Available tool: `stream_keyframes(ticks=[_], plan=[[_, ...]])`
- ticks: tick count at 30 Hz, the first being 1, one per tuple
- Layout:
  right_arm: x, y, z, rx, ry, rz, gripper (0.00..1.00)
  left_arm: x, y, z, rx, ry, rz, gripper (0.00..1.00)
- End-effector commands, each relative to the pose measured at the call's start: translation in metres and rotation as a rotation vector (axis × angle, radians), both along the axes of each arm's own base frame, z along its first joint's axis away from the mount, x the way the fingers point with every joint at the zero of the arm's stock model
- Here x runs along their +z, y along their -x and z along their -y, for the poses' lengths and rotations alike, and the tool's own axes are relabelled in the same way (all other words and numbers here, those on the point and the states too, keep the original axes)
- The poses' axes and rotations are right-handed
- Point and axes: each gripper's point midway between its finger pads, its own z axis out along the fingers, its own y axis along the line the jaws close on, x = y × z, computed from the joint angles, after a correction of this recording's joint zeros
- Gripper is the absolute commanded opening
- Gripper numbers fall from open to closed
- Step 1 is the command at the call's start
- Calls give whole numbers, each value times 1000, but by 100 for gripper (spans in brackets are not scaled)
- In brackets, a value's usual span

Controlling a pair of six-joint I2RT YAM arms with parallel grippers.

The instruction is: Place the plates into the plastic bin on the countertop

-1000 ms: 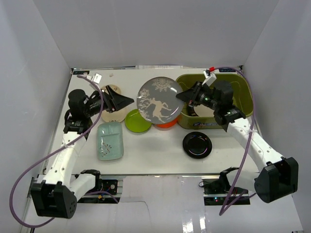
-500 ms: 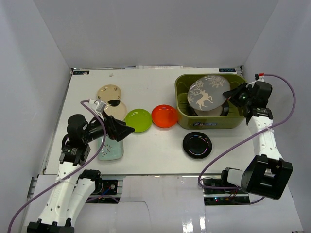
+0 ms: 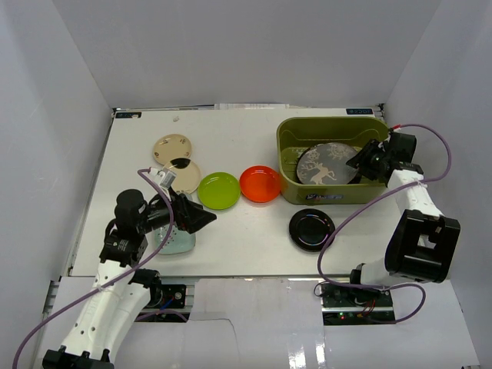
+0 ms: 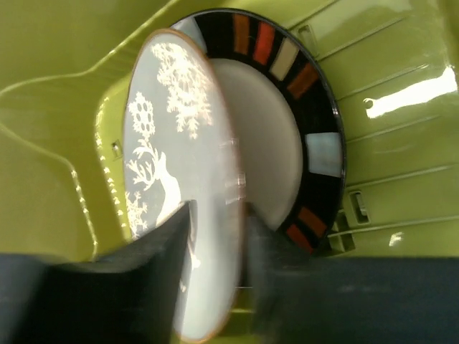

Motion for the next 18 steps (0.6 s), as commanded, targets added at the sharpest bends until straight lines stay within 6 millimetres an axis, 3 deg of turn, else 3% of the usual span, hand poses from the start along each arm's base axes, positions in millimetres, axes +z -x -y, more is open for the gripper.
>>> stream_keyframes(ticks=[1, 2, 3, 6, 8, 9, 12, 13, 15, 16, 17, 18], plan=[[18, -15, 8, 19, 90, 54, 50, 7, -1, 0, -1, -2, 44, 98], [17, -14, 9, 14, 110, 43, 59, 7, -1, 0, -1, -1, 45, 98], [17, -13, 11, 6, 127, 30, 76, 6, -1, 0, -1, -1, 41, 98], [32, -13, 24, -47, 253, 29, 96, 6, -2, 0, 4, -2, 41, 98], [52, -15, 24, -53, 307, 53, 99, 6, -2, -1, 7, -3, 41, 98], [66, -13, 31, -93, 354, 77, 96, 6, -3, -1, 16, -5, 39, 98], [103, -10, 16, -80, 397, 164, 94, 5, -10, -6, 70, -23, 8, 98], [110, -6, 7, -57, 390, 183, 94, 17, -15, -9, 100, -24, 31, 98], [118, 4, -44, 76, 324, 249, 98, 31, -17, -11, 116, -20, 53, 98], [133, 18, -64, 118, 289, 311, 100, 40, -20, -14, 141, -23, 76, 98], [110, 37, -103, 223, 245, 292, 97, 58, -22, -16, 163, -23, 121, 98], [130, 51, -131, 271, 141, 386, 88, 62, -25, -21, 189, -43, 130, 98]])
